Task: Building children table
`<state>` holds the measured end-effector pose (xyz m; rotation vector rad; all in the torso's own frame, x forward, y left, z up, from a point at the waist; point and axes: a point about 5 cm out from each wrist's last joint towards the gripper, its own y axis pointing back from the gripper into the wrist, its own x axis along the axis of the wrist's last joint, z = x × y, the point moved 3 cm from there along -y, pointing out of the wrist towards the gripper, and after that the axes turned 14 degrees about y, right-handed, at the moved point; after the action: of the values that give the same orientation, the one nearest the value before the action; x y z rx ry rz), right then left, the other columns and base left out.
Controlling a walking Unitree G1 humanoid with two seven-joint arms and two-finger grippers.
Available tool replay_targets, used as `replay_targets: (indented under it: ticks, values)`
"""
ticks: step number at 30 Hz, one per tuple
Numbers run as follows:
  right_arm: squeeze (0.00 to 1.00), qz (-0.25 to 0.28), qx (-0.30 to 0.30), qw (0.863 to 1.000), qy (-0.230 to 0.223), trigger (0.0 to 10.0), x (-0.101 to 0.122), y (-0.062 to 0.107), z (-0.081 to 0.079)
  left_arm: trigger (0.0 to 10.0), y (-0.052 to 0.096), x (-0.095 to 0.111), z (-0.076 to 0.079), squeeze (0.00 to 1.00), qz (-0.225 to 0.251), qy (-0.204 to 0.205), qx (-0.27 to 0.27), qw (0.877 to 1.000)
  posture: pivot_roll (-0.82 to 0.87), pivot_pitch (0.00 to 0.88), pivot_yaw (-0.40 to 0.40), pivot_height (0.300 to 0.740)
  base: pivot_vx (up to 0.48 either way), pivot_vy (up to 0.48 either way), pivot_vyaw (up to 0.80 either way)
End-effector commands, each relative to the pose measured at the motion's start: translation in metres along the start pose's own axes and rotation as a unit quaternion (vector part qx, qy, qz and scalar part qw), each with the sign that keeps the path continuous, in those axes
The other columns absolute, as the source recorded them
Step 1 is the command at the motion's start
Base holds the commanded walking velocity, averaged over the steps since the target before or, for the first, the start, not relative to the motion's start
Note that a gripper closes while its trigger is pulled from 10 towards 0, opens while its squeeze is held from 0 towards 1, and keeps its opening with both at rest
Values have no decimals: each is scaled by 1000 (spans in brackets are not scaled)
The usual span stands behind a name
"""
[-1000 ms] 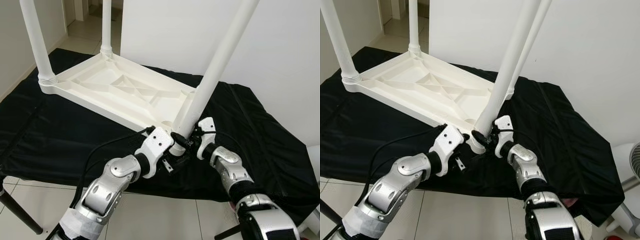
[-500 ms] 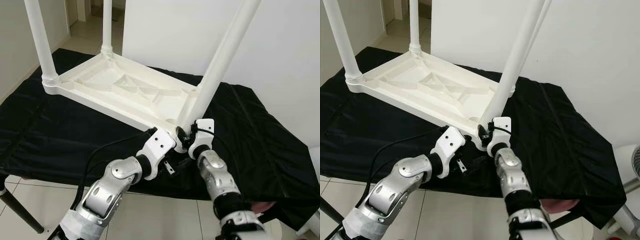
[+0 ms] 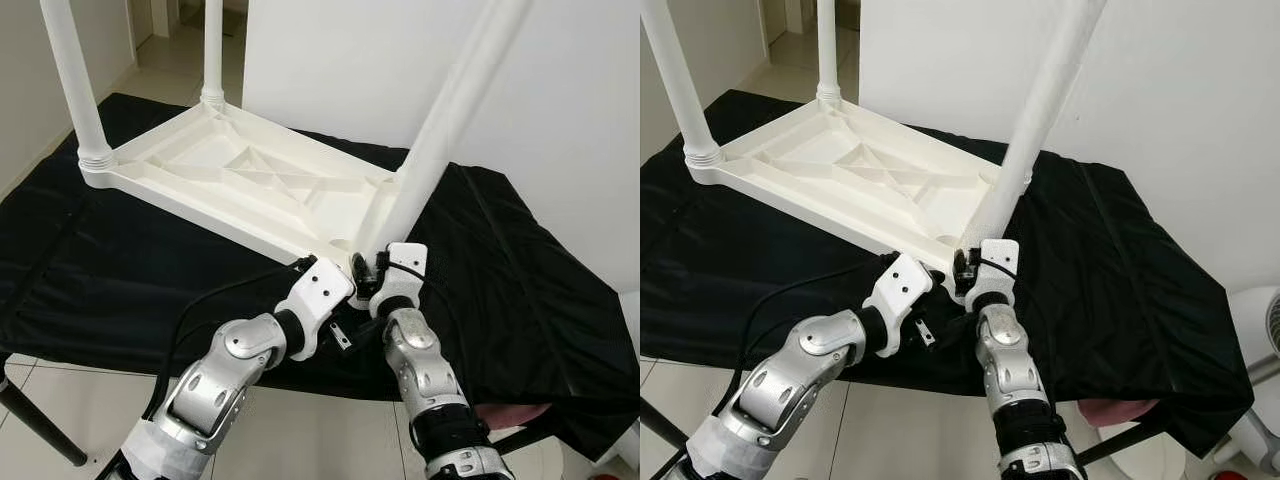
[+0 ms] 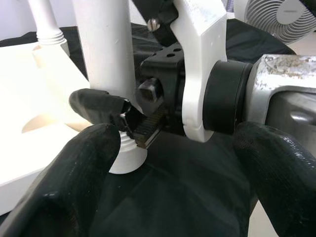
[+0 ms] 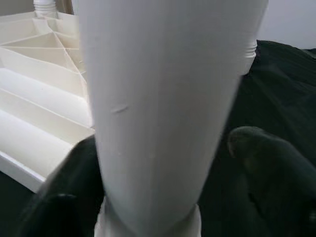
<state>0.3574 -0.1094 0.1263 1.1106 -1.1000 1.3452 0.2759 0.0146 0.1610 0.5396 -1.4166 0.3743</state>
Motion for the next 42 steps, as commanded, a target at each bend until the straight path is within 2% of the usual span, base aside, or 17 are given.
replay_targets:
  ticks: [1, 6, 7, 9, 10, 11, 12, 13, 15, 18, 22, 27, 35, 36, 40, 41, 42]
  values:
    - [1000, -1, -2, 1000, -3, 10000, -2, 4, 9, 10000, -2, -2, 7, 0, -3, 4, -17, 1000, 56, 0, -191, 740, 0, 0, 0]
    - [1000, -9, 34, 999, 14, 10000, -8, 10, 15, 10000, -1, -2, 6, 0, -4, 3, -16, 1000, 59, 0, -191, 740, 0, 0, 0]
    - [847, -8, 56, 998, 22, 10000, -10, 12, 16, 10000, -1, -2, 6, 0, -5, 3, -16, 1000, 59, 0, -191, 740, 0, 0, 0]
    - [847, -8, 56, 998, 22, 10000, -10, 12, 16, 10000, -1, -2, 6, 0, -5, 3, -16, 1000, 59, 0, -191, 740, 0, 0, 0]
    - [0, -5, 72, 997, 24, 10000, -11, 14, 16, 10000, -1, -2, 6, 0, -4, 3, -15, 1000, 58, 0, -191, 740, 0, 0, 0]
    - [0, -5, 72, 997, 24, 10000, -11, 14, 16, 10000, -1, -2, 6, 0, -4, 3, -15, 1000, 58, 0, -191, 740, 0, 0, 0]
    - [0, 12, 120, 992, 44, 10000, -11, 14, 18, 10000, -2, -1, 5, 0, -4, 3, -16, 1000, 55, 0, -189, 740, 0, 0, 0]
    - [0, 12, 120, 992, 44, 10000, -11, 14, 18, 10000, -2, -1, 5, 0, -4, 3, -16, 1000, 55, 0, -189, 740, 0, 0, 0]
    - [0, 27, 188, 980, 66, 10000, -12, 14, 24, 10000, -2, -1, 5, 0, -3, 2, -17, 1000, 55, 0, -187, 740, 0, 0, 0]
    - [0, 33, 226, 971, 75, 10000, -12, 9, 27, 10000, -3, 0, 4, 0, -3, 0, -17, 1000, 57, 0, -185, 740, 0, 0, 0]
    - [0, 36, 240, 967, 77, 10000, -10, 6, 27, 10000, -3, 1, 4, 0, -3, 0, -16, 1000, 60, 0, -181, 740, 0, 0, 0]
    - [0, 39, 302, 949, 88, 10000, -6, -7, 12, 10000, -2, 3, 1, 0, -3, -4, -15, 1000, 72, 0, -172, 740, 0, 0, 0]
    - [0, 25, 318, 943, 95, 10000, -10, -14, 3, 10000, -1, 3, 0, 0, -3, -6, -13, 1000, 74, 0, -169, 740, 0, 0, 0]
    - [0, 15, 323, 942, 92, 4471, -14, -17, -7, 10000, -2, 5, 0, 0, -2, -7, -11, 1000, 76, 0, -169, 740, 0, 0, 0]
    - [0, 11, 325, 941, 90, 4471, -16, -17, -11, 10000, -2, 5, 0, 0, -1, -7, -10, 1000, 76, 0, -169, 740, 0, 0, 0]
    - [0, 9, 328, 941, 84, 0, -17, -17, -13, 10000, -2, 6, 0, 0, 0, -6, -10, 1000, 85, 0, -170, 740, 0, 0, 0]
    - [0, 9, 328, 941, 84, 0, -17, -17, -13, 10000, -2, 6, 0, 0, 0, -6, -10, 1000, 85, 0, -170, 740, 0, 0, 0]
